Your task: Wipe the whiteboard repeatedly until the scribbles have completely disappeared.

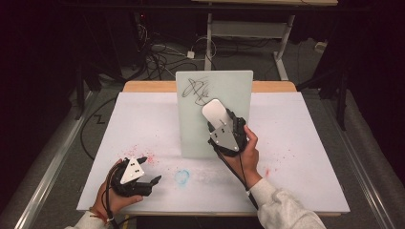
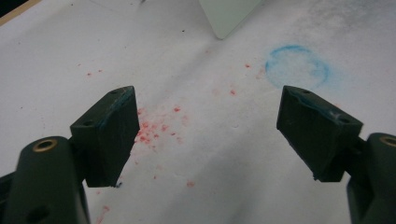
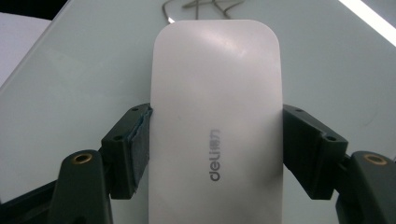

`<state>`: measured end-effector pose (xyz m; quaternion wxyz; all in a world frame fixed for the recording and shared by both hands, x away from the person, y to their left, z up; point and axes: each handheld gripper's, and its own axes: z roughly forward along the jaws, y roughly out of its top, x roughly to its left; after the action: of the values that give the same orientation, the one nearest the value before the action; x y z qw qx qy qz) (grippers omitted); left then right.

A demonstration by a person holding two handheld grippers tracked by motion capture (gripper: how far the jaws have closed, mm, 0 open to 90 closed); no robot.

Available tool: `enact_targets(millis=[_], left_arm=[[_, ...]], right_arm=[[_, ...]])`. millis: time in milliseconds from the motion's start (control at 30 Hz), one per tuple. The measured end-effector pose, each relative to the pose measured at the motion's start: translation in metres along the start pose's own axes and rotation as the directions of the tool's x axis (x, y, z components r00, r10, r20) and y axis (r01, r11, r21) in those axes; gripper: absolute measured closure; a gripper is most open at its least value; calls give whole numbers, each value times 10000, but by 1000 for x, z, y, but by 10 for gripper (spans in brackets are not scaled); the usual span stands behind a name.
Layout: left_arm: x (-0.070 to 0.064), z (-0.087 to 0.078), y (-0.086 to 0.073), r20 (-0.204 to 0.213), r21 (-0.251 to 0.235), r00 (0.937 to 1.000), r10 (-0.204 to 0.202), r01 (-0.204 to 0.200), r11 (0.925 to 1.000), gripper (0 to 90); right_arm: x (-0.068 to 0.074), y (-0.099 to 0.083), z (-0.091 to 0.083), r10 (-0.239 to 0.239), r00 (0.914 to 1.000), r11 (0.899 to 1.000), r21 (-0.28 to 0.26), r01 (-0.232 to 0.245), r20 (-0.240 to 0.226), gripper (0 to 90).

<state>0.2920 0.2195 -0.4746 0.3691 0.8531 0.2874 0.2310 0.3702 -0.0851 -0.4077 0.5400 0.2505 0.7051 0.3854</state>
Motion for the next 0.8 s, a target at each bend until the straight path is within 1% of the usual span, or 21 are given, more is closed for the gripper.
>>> enact_targets(millis=[67, 167, 200, 267, 300, 333, 367, 433, 467, 533, 600, 700, 800], left_arm=[[0, 0, 0, -13, -35, 10000, -62, 62, 10000, 202], [1, -1, -1, -21, -49, 10000, -51, 51, 10000, 201], [2, -2, -1, -64, -120, 10000, 40, -41, 9999, 201], [1, -3, -1, 44, -126, 10000, -65, 66, 9999, 195], [1, -3, -1, 42, -169, 10000, -69, 69, 9998, 192], [2, -4, -1, -10, -248, 10000, 16, -16, 9997, 192], [2, -4, -1, 32, -194, 10000, -79, 80, 9998, 192], [2, -4, -1, 43, -170, 10000, -67, 67, 9998, 192], [2, -4, -1, 73, -194, 10000, -66, 67, 9998, 192], [2, -5, -1, 126, -280, 9999, -53, 57, 9996, 190], [2, -5, -1, 94, -287, 9999, -58, 61, 9996, 188], [2, -4, -1, 109, -259, 9999, -15, 18, 9997, 189], [1, -4, -1, 97, -260, 9999, -53, 56, 9996, 188]], right_arm=[[-2, 6, 2, 69, 10000, 10000, -13, -69, 16, 310], [-8, 16, 5, 175, 9998, 9998, -70, -175, 46, 310], [-11, 20, 7, 221, 9997, 9997, -115, -219, 125, 310], [-17, 27, 9, 494, 9985, 9987, -154, -491, 224, 310], [-21, 30, 10, 618, 9976, 9980, -175, -613, 309, 310], [-24, 33, 11, 744, 9965, 9971, -209, -736, 387, 310], [-28, 36, 12, 840, 9955, 9963, -222, -831, 429, 310], [-32, 40, 13, 1014, 9932, 9947, -250, -1001, 571, 310], [-33, 41, 14, 1013, 9932, 9947, -260, -1000, 576, 310], [-30, 42, 14, 1087, 9920, 9939, -265, -1072, 644, 310], [-24, 41, 14, 1035, 9934, 9944, -246, -1024, 493, 310], [-7, 34, 12, 556, 9982, 9983, -165, -552, 219, 310], [10, 24, 9, 79, 10000, 9999, -88, -79, -36, 310]])
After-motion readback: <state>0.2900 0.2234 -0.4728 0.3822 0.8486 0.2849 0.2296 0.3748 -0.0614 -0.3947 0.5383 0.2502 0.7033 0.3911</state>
